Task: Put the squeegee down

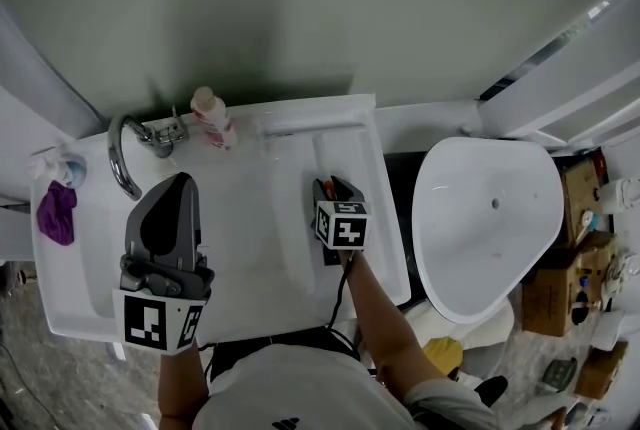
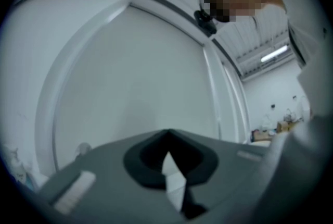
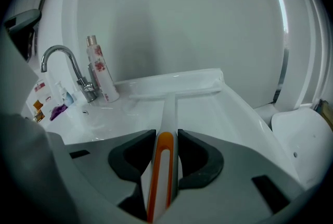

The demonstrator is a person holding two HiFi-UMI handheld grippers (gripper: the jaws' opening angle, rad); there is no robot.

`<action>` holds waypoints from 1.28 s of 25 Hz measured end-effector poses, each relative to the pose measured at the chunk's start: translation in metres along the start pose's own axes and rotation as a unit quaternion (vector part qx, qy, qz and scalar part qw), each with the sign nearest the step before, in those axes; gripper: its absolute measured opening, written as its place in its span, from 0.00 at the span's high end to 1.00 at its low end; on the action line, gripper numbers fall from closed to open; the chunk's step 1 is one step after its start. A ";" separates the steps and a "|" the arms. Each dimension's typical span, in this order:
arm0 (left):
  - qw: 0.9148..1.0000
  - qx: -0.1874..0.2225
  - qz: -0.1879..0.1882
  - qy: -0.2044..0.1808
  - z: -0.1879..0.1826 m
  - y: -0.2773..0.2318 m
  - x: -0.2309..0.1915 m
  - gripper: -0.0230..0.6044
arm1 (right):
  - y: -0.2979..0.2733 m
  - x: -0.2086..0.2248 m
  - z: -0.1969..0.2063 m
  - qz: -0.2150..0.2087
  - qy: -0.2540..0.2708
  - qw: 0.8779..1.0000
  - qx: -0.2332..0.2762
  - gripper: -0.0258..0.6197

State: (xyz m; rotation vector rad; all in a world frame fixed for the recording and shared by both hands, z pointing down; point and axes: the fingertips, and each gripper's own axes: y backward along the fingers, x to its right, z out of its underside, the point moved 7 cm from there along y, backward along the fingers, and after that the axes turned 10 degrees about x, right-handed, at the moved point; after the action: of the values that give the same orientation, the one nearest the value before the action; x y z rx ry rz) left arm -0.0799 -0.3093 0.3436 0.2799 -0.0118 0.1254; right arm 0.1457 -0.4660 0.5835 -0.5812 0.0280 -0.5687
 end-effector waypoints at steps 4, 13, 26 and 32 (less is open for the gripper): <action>1.000 -0.004 0.001 0.001 0.002 0.003 -0.003 0.95 | -0.005 -0.003 0.001 0.009 0.018 1.000 -0.020 0.76; 1.000 -0.002 0.006 0.001 -0.004 0.015 -0.012 0.95 | -0.009 -0.005 0.001 0.032 0.033 0.998 -0.041 0.75; 0.999 0.013 0.031 0.009 -0.018 0.025 -0.024 0.95 | 0.038 -0.015 -0.017 0.073 0.016 0.996 0.051 0.81; 0.998 0.021 0.065 0.016 -0.026 0.028 -0.022 0.95 | 0.080 -0.030 -0.029 0.078 -0.010 0.991 0.111 0.96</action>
State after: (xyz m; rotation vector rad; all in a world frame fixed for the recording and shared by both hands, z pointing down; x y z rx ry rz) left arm -0.1056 -0.2783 0.3255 0.3192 0.0054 0.2588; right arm 0.1549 -0.4104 0.5125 -0.3642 -0.0098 -0.4078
